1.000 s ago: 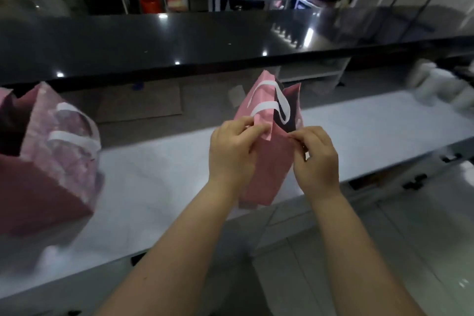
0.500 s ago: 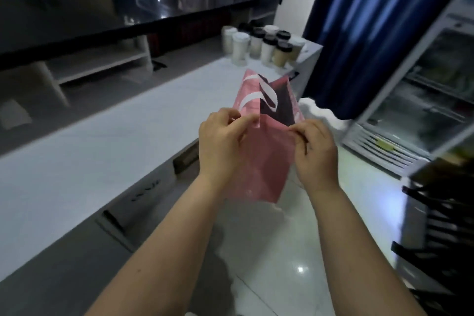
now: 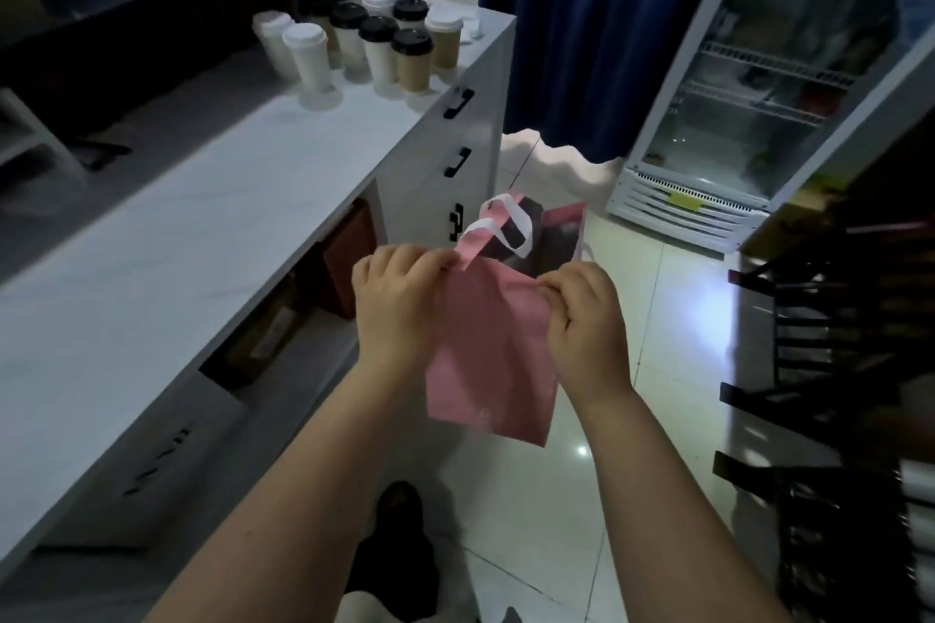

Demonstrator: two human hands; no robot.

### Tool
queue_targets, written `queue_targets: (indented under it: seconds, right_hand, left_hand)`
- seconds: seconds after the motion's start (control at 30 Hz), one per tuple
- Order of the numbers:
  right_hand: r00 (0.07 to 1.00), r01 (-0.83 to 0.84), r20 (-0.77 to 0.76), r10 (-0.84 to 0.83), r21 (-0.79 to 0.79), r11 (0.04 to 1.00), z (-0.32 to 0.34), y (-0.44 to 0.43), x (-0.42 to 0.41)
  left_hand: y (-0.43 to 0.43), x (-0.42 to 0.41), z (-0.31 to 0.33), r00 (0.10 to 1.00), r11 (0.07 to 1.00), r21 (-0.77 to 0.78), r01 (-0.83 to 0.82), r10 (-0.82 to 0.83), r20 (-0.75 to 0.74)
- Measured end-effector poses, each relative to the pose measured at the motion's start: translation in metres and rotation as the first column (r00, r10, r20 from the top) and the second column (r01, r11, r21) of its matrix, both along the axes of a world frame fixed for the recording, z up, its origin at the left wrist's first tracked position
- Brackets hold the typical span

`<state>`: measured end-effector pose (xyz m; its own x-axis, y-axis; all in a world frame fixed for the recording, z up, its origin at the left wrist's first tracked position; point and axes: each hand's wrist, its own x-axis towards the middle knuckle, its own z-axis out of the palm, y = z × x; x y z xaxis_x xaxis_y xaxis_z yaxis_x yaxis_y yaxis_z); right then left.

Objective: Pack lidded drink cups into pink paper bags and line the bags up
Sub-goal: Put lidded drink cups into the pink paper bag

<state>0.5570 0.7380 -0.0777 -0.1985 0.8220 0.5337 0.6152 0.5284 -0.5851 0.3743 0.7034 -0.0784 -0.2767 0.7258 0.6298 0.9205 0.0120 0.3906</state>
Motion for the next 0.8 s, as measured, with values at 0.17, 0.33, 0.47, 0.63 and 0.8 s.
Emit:
queue_targets:
  seconds: [0.17,0.33,0.47,0.63,0.8]
  right_hand:
    - [0.999,-0.017,-0.035,0.018,0.05,0.999,0.014,0.065,-0.042]
    - [0.988,-0.138,-0.033,0.148,0.216,0.967,0.043,0.143,-0.135]
    - [0.973,-0.214,-0.035,0.229,0.248,0.945,0.071,0.205,-0.212]
    - [0.935,-0.331,-0.019,0.354,0.309,0.892,0.087,0.261,-0.307]
    - [0.854,-0.506,-0.003,0.521,0.23,0.831,0.068,0.283,-0.384]
  left_hand:
    - [0.062,-0.064,0.02,0.999,0.991,0.13,0.024,-0.03,0.041]
    - [0.127,-0.14,0.056,0.991,0.95,0.307,-0.057,0.015,0.135]
    - [0.172,-0.215,0.082,0.991,0.919,0.382,-0.101,0.059,0.12]
    - [0.215,-0.299,0.09,0.985,0.877,0.448,-0.173,0.145,0.098]
    - [0.22,-0.369,0.066,0.939,0.862,0.373,-0.344,0.308,0.155]
